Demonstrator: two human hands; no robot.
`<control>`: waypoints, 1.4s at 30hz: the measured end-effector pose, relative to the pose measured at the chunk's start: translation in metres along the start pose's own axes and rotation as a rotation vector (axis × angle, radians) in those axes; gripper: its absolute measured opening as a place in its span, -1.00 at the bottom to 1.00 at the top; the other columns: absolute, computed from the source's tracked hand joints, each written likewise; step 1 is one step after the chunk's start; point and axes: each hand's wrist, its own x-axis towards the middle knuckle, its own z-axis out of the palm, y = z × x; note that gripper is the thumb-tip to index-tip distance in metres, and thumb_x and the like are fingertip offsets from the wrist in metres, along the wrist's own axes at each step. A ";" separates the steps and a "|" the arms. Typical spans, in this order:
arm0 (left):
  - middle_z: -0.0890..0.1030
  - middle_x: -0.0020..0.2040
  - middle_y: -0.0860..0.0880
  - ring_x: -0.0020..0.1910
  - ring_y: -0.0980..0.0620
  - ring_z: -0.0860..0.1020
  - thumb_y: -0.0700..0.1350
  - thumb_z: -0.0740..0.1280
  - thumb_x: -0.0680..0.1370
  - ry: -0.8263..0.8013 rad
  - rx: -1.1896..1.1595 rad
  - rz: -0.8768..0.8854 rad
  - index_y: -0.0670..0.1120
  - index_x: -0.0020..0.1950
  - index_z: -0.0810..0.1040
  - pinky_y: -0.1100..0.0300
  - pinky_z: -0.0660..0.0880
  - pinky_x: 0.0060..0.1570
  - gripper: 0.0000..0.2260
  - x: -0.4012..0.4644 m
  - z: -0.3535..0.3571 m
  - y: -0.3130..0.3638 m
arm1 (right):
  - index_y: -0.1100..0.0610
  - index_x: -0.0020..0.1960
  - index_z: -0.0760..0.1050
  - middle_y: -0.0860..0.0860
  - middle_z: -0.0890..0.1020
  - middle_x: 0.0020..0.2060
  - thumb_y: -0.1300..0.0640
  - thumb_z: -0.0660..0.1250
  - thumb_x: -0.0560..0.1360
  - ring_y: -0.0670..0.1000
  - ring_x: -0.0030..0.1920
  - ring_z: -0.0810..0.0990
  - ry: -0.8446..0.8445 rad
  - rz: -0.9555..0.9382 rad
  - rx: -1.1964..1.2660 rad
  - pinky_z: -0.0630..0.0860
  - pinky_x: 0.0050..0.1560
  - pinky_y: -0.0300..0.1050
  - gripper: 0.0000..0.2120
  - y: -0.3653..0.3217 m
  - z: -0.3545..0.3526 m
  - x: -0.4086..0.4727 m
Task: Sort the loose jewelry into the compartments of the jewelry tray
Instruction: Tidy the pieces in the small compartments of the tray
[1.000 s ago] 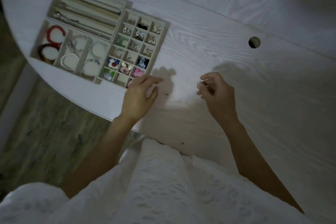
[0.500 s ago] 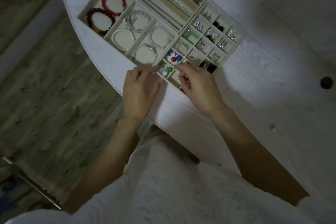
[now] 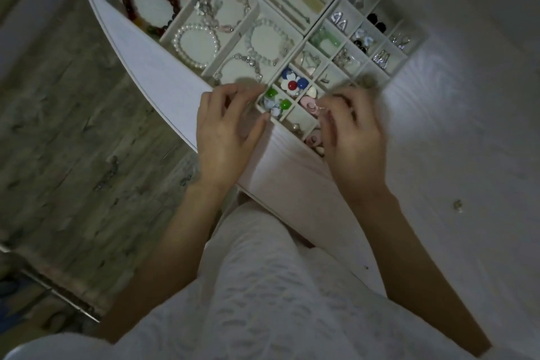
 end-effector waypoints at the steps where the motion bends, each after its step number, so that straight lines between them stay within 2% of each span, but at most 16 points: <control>1: 0.54 0.06 -0.18 0.04 -0.01 0.37 -0.10 0.41 0.51 0.006 0.001 0.002 -0.11 0.23 0.57 0.29 0.26 0.05 -0.69 0.000 0.000 0.000 | 0.28 -0.07 0.59 0.20 0.57 -0.05 0.31 0.35 0.48 0.12 0.00 0.51 0.008 0.035 -0.005 0.45 -0.02 -0.21 -0.94 0.003 -0.004 -0.002; 4: 0.54 0.05 -0.19 0.04 -0.01 0.37 -0.10 0.41 0.50 0.012 0.007 0.006 -0.13 0.22 0.57 0.30 0.24 0.05 -0.70 0.001 0.000 0.001 | 0.20 -0.14 0.62 0.14 0.54 -0.05 0.22 0.41 0.44 0.08 0.03 0.40 -0.068 0.089 0.001 0.34 -0.02 -0.23 -0.96 0.004 -0.008 -0.007; 11: 0.53 0.06 -0.17 0.05 -0.01 0.38 -0.09 0.39 0.53 -0.017 -0.009 -0.017 -0.13 0.20 0.60 0.44 0.21 0.09 -0.74 -0.001 0.002 0.002 | 0.15 -0.20 0.66 0.09 0.54 0.06 0.12 0.39 0.41 0.07 0.11 0.29 -0.236 0.060 -0.080 0.40 0.05 0.01 -0.88 -0.002 0.004 0.004; 15: 0.54 0.05 -0.17 0.06 -0.01 0.37 -0.10 0.40 0.53 -0.019 -0.008 -0.004 -0.14 0.18 0.61 0.45 0.20 0.10 -0.74 0.001 0.001 0.002 | 0.12 -0.20 0.68 0.07 0.55 0.03 0.06 0.46 0.37 0.06 0.08 0.27 -0.288 0.072 -0.145 0.36 0.06 0.02 -0.87 -0.004 0.008 0.007; 18: 0.54 0.05 -0.17 0.05 0.00 0.37 -0.10 0.40 0.53 -0.013 -0.006 0.003 -0.14 0.18 0.61 0.47 0.19 0.10 -0.75 0.001 0.001 0.001 | 0.13 -0.23 0.68 0.06 0.54 -0.04 0.06 0.50 0.31 0.07 0.05 0.30 -0.295 0.035 -0.168 0.31 0.03 -0.01 -0.87 -0.004 0.013 0.012; 21: 0.53 0.04 -0.17 0.05 -0.01 0.37 -0.09 0.40 0.53 -0.017 -0.013 0.005 -0.14 0.18 0.61 0.45 0.20 0.10 -0.74 0.002 0.001 0.000 | 0.17 -0.21 0.67 0.06 0.54 -0.08 0.10 0.47 0.34 0.07 0.03 0.32 -0.271 -0.026 -0.144 0.26 -0.03 -0.05 -0.87 -0.006 0.015 0.016; 24: 0.53 0.04 -0.17 0.05 -0.01 0.37 -0.09 0.40 0.53 -0.018 -0.023 0.008 -0.14 0.18 0.61 0.44 0.21 0.10 -0.74 0.002 0.001 0.000 | 0.18 -0.22 0.64 0.07 0.55 -0.08 0.16 0.46 0.36 0.06 0.02 0.34 -0.238 -0.076 -0.141 0.29 -0.02 -0.06 -0.92 -0.007 0.019 0.017; 26: 0.53 0.03 -0.16 0.04 -0.01 0.38 -0.09 0.40 0.53 -0.015 -0.025 0.016 -0.14 0.18 0.61 0.44 0.21 0.09 -0.74 0.002 0.002 -0.001 | 0.19 -0.25 0.61 0.08 0.56 -0.13 0.26 0.46 0.35 0.06 -0.04 0.40 -0.154 -0.112 -0.176 0.34 -0.05 -0.09 -0.96 -0.006 0.021 0.016; 28: 0.53 0.03 -0.16 0.04 -0.02 0.38 -0.10 0.40 0.53 -0.012 -0.028 0.021 -0.14 0.18 0.61 0.45 0.21 0.09 -0.74 0.002 0.002 -0.001 | 0.21 -0.21 0.61 0.11 0.57 -0.15 0.33 0.40 0.40 0.06 -0.06 0.42 -0.063 -0.101 -0.132 0.37 -0.07 -0.16 -0.94 -0.004 0.018 0.016; 31: 0.54 0.02 -0.17 0.03 -0.01 0.38 -0.11 0.41 0.52 -0.007 -0.026 0.030 -0.15 0.17 0.61 0.46 0.20 0.09 -0.75 0.002 0.002 -0.003 | 0.22 -0.19 0.63 0.15 0.56 -0.11 0.37 0.30 0.42 0.05 0.00 0.37 -0.057 -0.031 -0.026 0.25 0.01 -0.30 -0.85 -0.002 0.008 0.011; 33: 0.54 0.02 -0.17 0.04 -0.01 0.37 -0.12 0.41 0.52 -0.005 -0.027 0.033 -0.15 0.17 0.61 0.47 0.20 0.10 -0.75 0.002 0.002 -0.002 | 0.18 -0.16 0.65 0.14 0.55 -0.05 0.35 0.30 0.40 0.07 0.04 0.37 -0.122 0.002 -0.009 0.27 0.03 -0.25 -0.83 0.001 0.005 0.005; 37: 0.54 0.03 -0.17 0.04 0.00 0.37 -0.12 0.41 0.52 -0.009 -0.031 0.033 -0.15 0.17 0.61 0.47 0.19 0.10 -0.75 0.002 0.000 -0.001 | 0.09 -0.01 0.65 0.11 0.53 0.06 0.23 0.29 0.41 0.13 0.04 0.39 -0.251 0.035 -0.042 0.38 0.01 -0.03 -0.77 0.000 0.009 -0.002; 42: 0.54 0.03 -0.17 0.05 0.00 0.37 -0.12 0.40 0.52 -0.009 -0.028 0.034 -0.15 0.16 0.61 0.46 0.20 0.10 -0.76 0.003 0.000 -0.002 | 0.07 0.01 0.65 0.10 0.53 0.04 0.16 0.31 0.43 0.06 0.05 0.30 -0.266 0.033 -0.074 0.34 0.03 -0.05 -0.79 0.001 0.013 0.005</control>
